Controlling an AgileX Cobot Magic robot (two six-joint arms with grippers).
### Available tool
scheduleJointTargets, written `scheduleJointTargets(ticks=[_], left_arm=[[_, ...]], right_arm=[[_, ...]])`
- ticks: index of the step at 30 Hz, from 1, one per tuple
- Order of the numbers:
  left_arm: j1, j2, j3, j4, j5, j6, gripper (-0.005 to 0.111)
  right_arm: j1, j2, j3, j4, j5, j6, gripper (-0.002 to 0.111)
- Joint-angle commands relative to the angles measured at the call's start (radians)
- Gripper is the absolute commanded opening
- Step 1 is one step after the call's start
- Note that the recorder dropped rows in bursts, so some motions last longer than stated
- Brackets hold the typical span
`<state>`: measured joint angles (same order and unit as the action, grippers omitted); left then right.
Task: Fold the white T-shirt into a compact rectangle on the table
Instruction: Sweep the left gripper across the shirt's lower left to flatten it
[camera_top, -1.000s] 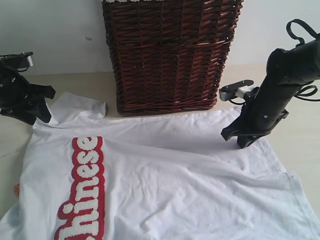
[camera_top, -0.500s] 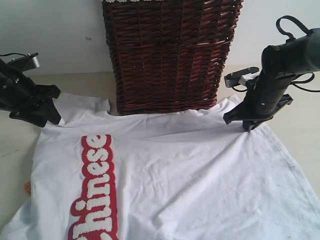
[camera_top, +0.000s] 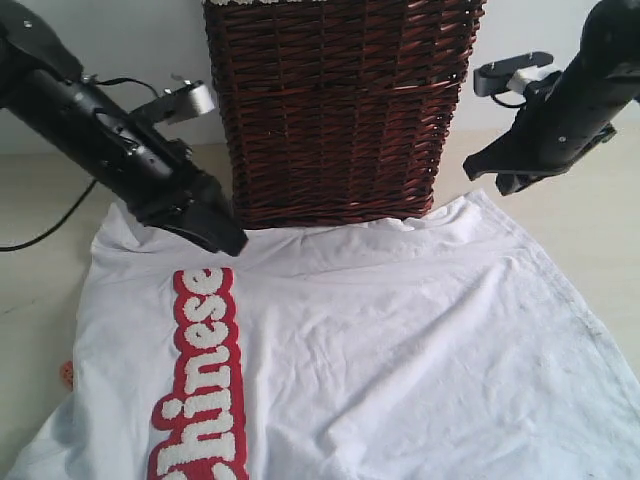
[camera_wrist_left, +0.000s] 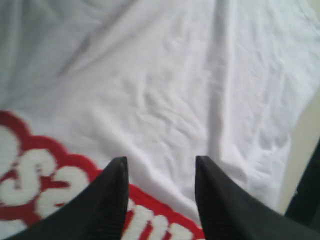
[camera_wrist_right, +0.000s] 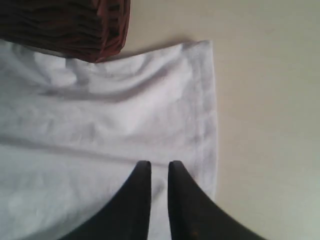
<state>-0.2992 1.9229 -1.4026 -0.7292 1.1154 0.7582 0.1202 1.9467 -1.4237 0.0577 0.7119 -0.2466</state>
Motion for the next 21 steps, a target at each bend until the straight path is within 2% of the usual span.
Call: scheduleJointTargets(ticks=[1,3,5,6,7,8,9,10,12,14,16,21], left_arm=[[-0.174,-0.075,0.096,0.017,0.03,0.009,0.043],[-0.263,-0.105,0.171,0.026,0.019,0.009,0.043],[-0.395,-0.15,0.285,0.026,-0.038,0.007,0.043],[-0.49,-0.171,0.355,0.02,-0.099,0.006,0.043],[-0.547,-0.177,0.39,0.017,-0.135,0.006,0.043],[-0.666,-0.177,0.445,0.015,-0.197,0.006,0.043],[-0.712,-0.173,0.466,0.015,-0.238,0.006,0.043],[-0.818,-0.164,0.487,0.017,-0.316,0.005,0.043],[-0.912,-0.136,0.495,0.057,-0.426,-0.062,0.043],[-0.932,-0.114,0.496,0.192,-0.522,-0.192,0.043],[-0.911,-0.097,0.496,0.351,-0.554,-0.339,0.043],[-0.885,-0.042,0.496,0.411,-0.565,-0.384,0.041]], right_arm=[[-0.006,-0.095,0.006,0.022,0.038,-0.013,0.014],[-0.006,-0.125,0.018,0.061,0.023,-0.013,0.014],[-0.006,-0.152,0.023,0.09,0.022,-0.02,0.014],[-0.004,-0.163,0.023,0.103,0.029,-0.02,0.014],[-0.004,-0.163,0.023,0.108,0.031,-0.02,0.014],[-0.004,-0.165,0.023,0.123,0.034,-0.022,0.014],[-0.004,-0.165,0.023,0.123,0.036,-0.022,0.014],[-0.004,-0.165,0.023,0.125,0.037,-0.022,0.014],[-0.004,-0.165,0.023,0.125,0.041,-0.022,0.014],[-0.004,-0.165,0.023,0.127,0.047,-0.022,0.014],[-0.004,-0.165,0.023,0.127,0.049,-0.022,0.014],[-0.004,-0.165,0.023,0.127,0.049,-0.037,0.014]])
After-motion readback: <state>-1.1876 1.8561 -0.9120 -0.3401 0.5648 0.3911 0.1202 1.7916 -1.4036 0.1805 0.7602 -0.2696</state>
